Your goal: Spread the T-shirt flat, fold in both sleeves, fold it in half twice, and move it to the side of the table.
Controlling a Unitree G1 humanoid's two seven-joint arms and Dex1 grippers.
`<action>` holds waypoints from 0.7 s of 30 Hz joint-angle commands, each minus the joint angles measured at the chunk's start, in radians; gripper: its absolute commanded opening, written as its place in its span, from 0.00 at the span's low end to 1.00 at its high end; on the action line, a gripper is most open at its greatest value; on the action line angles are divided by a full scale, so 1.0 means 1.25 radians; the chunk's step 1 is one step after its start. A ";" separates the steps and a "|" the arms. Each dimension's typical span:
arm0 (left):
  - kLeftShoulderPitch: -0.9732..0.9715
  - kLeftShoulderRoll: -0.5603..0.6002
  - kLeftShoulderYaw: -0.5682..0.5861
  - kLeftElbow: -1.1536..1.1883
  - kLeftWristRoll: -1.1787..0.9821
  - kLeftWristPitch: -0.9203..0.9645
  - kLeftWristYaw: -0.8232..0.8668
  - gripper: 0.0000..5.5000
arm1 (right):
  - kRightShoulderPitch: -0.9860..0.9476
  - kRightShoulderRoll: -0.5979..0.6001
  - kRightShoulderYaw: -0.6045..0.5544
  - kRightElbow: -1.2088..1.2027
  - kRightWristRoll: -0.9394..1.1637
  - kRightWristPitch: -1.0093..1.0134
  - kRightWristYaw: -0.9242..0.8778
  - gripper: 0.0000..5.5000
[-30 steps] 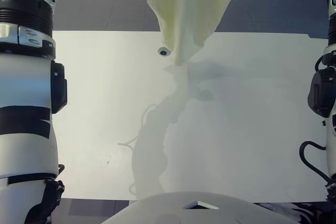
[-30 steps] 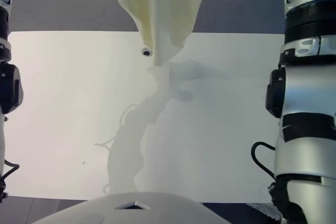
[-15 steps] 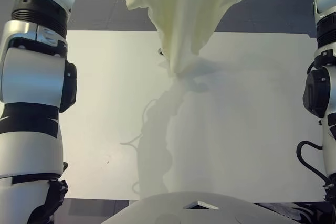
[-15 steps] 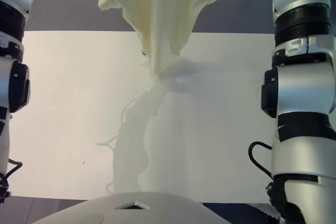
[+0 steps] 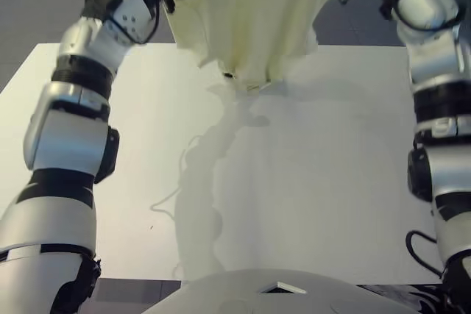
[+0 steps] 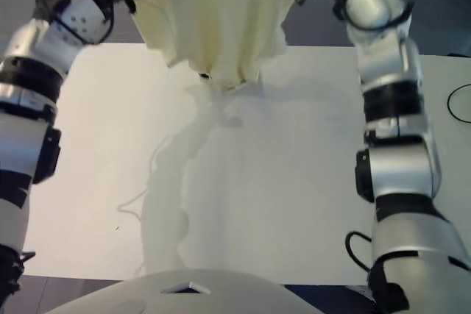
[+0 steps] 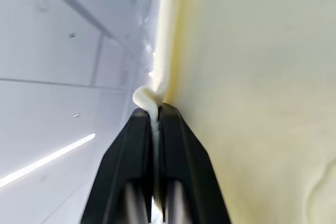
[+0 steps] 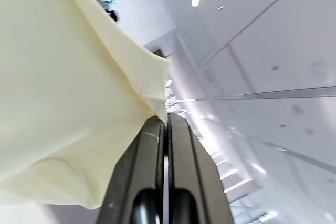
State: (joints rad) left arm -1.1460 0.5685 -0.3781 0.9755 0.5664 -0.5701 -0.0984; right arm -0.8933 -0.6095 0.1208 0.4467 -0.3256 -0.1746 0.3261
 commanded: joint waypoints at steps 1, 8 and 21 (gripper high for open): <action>0.269 0.035 0.010 -0.259 -0.071 0.004 -0.104 0.00 | 0.292 -0.039 -0.041 -0.321 0.046 0.125 0.091 0.01; 0.639 0.101 0.021 -0.648 -0.147 0.100 -0.266 0.00 | 0.594 -0.069 -0.053 -0.643 0.070 0.243 0.199 0.01; 0.934 0.237 -0.021 -0.993 -0.134 0.156 -0.530 0.00 | 0.893 -0.260 -0.014 -0.839 0.118 0.181 0.459 0.01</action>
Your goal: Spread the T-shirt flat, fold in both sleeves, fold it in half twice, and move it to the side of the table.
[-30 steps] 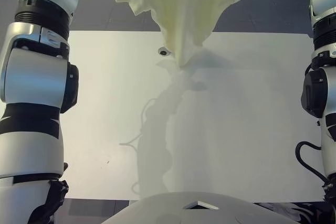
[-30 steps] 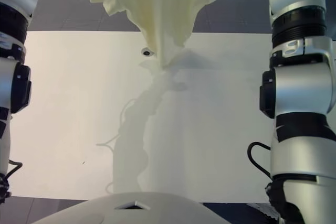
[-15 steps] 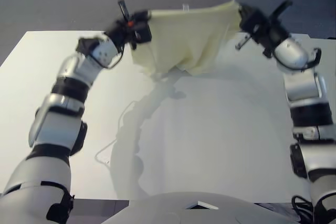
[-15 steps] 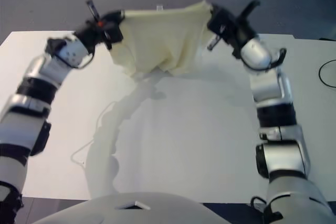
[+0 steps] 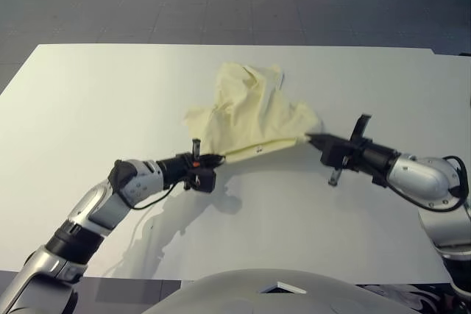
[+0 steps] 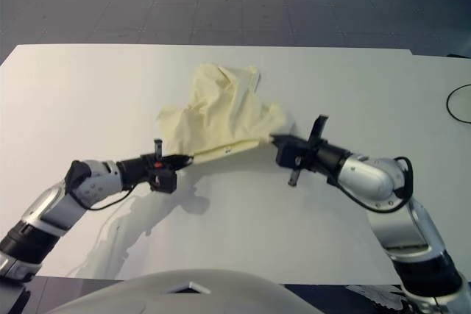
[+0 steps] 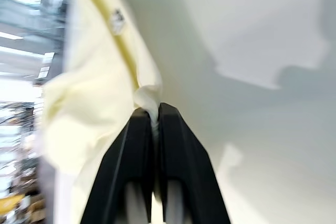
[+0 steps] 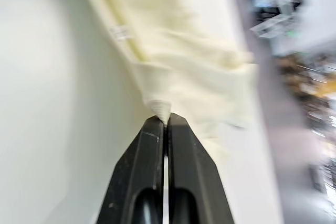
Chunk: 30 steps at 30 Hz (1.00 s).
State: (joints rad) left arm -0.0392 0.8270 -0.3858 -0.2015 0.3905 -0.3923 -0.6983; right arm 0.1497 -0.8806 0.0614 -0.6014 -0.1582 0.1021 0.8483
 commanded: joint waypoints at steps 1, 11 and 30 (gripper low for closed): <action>0.061 0.031 -0.019 -0.063 0.008 0.020 -0.061 0.00 | 0.071 -0.049 0.045 0.008 -0.029 -0.054 0.045 0.01; 0.144 0.047 -0.027 -0.161 -0.039 0.074 -0.156 0.00 | 0.143 -0.084 0.092 0.023 -0.046 -0.087 0.094 0.01; 0.252 0.112 0.030 -0.339 -0.159 0.150 -0.245 0.36 | 0.257 -0.156 -0.065 -0.070 0.164 -0.082 0.209 0.28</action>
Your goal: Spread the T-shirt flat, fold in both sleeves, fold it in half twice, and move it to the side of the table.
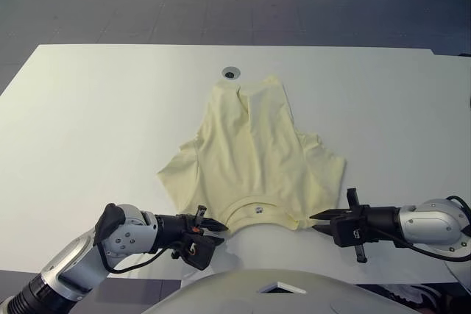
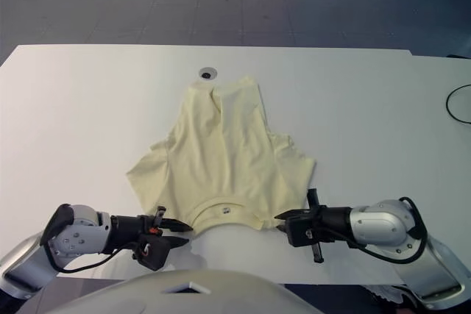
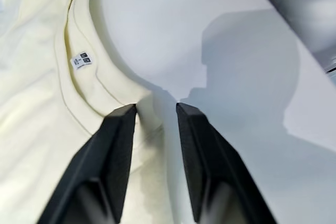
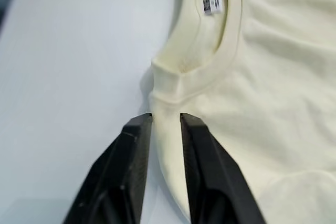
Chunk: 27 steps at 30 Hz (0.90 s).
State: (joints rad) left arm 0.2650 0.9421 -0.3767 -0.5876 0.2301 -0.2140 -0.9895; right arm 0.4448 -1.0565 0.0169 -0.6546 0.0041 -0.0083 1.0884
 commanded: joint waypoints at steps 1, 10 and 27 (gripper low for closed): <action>0.013 0.022 0.029 -0.039 -0.045 0.011 -0.014 0.39 | 0.023 -0.015 -0.034 -0.028 0.034 0.008 0.016 0.31; -0.056 -0.074 0.121 -0.126 -0.278 0.145 0.058 0.66 | -0.055 0.004 -0.109 -0.029 0.150 0.052 0.015 0.56; -0.181 -0.168 0.032 0.181 0.112 0.105 0.291 0.98 | -0.321 0.167 0.093 0.241 -0.080 0.049 -0.202 0.63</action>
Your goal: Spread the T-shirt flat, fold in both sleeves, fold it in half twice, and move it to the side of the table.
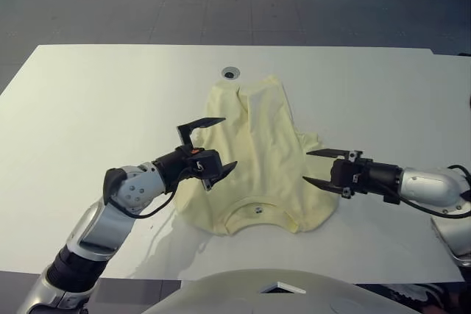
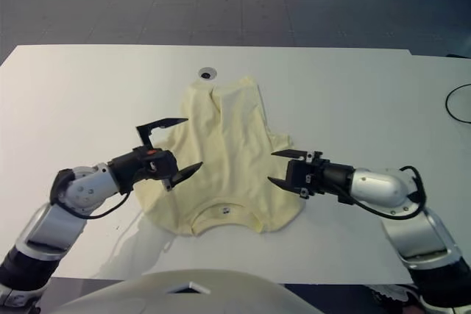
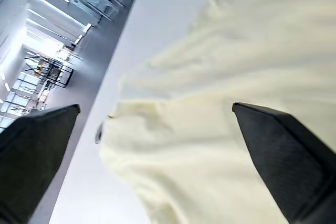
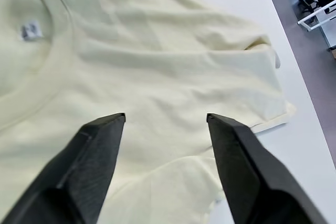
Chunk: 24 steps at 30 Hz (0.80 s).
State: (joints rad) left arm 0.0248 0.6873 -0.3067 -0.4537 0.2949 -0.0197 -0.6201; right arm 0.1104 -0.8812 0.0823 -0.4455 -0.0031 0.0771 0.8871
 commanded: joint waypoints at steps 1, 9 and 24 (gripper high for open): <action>0.011 0.041 -0.023 0.094 0.068 -0.066 -0.003 0.98 | -0.066 0.034 0.052 0.097 -0.088 -0.026 -0.048 0.66; 0.028 0.078 -0.012 0.147 0.040 -0.127 -0.056 0.98 | -0.058 0.019 0.112 0.187 -0.155 -0.108 -0.029 0.89; 0.221 0.218 -0.030 -0.015 -0.069 -0.093 -0.235 0.98 | 0.189 -0.173 0.033 -0.007 -0.060 -0.123 0.101 0.98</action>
State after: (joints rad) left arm 0.2233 0.9012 -0.3174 -0.4601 0.1960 -0.1944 -0.8383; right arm 0.2916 -1.0670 0.1169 -0.4432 -0.0740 -0.1012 0.9753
